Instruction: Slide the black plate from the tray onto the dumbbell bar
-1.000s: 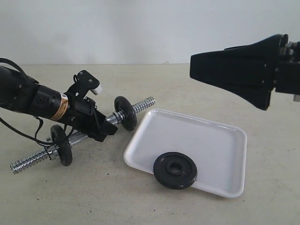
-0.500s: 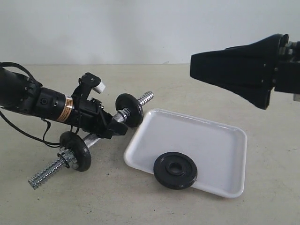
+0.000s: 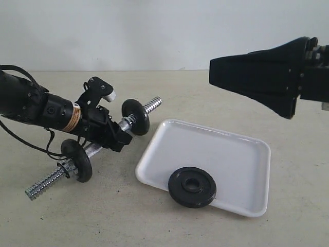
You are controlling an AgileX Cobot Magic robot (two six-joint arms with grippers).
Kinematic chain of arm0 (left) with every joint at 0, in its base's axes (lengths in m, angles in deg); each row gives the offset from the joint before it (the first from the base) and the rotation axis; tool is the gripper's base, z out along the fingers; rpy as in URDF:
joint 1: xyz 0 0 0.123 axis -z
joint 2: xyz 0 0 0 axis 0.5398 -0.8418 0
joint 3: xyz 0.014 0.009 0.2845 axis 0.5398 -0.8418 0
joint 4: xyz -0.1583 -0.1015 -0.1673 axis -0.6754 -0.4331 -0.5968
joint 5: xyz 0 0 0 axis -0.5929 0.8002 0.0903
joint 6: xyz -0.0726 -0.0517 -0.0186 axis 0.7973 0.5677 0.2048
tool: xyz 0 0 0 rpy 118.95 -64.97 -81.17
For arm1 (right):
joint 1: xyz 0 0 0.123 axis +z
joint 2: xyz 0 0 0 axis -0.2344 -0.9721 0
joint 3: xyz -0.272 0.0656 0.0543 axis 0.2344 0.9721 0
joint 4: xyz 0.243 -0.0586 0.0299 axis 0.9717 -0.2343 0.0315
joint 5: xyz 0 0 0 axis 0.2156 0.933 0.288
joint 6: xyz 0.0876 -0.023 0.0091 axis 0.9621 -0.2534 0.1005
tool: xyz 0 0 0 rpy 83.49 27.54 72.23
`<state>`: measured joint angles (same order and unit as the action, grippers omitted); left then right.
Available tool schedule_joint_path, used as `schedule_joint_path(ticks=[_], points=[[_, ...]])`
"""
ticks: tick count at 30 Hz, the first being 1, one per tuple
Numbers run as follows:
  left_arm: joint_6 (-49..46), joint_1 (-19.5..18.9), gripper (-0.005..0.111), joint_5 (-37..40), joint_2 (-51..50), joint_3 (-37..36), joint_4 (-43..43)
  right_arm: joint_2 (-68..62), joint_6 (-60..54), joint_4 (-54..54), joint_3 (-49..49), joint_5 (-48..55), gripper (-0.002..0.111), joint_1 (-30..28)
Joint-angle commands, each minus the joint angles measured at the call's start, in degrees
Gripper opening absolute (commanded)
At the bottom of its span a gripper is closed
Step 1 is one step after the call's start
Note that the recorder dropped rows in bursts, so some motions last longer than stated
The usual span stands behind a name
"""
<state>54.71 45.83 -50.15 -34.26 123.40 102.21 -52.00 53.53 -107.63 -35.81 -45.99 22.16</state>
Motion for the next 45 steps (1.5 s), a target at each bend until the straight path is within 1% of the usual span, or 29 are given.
schedule_joint_path(ticks=[1, 2, 4, 8, 14, 17, 20, 24, 29, 34, 37, 40, 42, 45], points=[[-2.0, -0.5, 0.035, 17.5, -2.5, -2.8, 4.2, -0.2, -0.1, 0.3, -0.2, 0.3, 0.105, -0.1], [-2.1, -0.5, 0.035, 19.6, -2.5, -3.3, 4.2, -0.2, -0.2, 0.3, -0.2, 0.3, 0.105, -0.1], [-2.1, -0.5, 0.035, 21.0, -2.5, -3.3, 4.2, -0.2, -0.2, 0.3, -0.2, 0.5, 0.105, -0.1], [-2.3, -0.5, 0.035, 22.1, -2.5, -3.3, 4.2, -0.2, -0.2, 0.3, -0.2, 0.7, 0.105, -0.1], [-2.3, -0.5, 0.035, 21.9, -2.5, -3.3, 4.2, -0.2, -0.2, 0.3, -0.2, 0.7, 0.105, -0.1], [-2.1, -0.5, 0.033, 20.8, -2.5, -3.3, 4.2, -0.2, -0.2, 0.3, -0.2, 0.7, 0.105, -0.1], [-2.1, -0.5, 0.024, 18.8, -2.5, -3.3, 4.2, -0.2, -0.2, 0.3, -0.2, 0.7, 0.105, -0.1], [-2.3, -0.5, 0.004, 18.3, -2.5, -3.3, 4.2, -0.2, -0.2, 0.1, -0.2, 0.7, 0.105, -0.1], [-2.4, -0.5, 0.004, 18.1, -2.5, -3.3, 4.2, -0.2, -0.2, 0.1, -0.2, 0.7, 0.105, -0.1], [-6.0, -0.5, 0.004, 16.5, -2.5, -3.3, 4.2, -0.2, -0.2, 0.1, -0.2, 0.7, 0.105, -0.1], [-6.0, -0.5, 0.004, 14.3, -2.1, -3.3, 4.2, -0.2, -0.5, 0.0, -0.2, 0.7, 0.105, -0.1], [-4.5, -0.5, 0.004, 14.2, -0.7, -3.3, 4.1, -0.2, -0.5, 0.0, -0.2, 0.7, 0.105, -0.1], [-4.5, -0.5, 0.004, 12.6, 0.9, -3.3, 4.1, -0.2, -0.5, 0.0, -0.2, 0.7, 0.105, -0.1], [-5.1, -0.5, 0.004, 7.3, 3.4, -3.3, 4.2, -0.2, -0.7, 0.0, -0.2, 0.7, 0.105, -0.1]])
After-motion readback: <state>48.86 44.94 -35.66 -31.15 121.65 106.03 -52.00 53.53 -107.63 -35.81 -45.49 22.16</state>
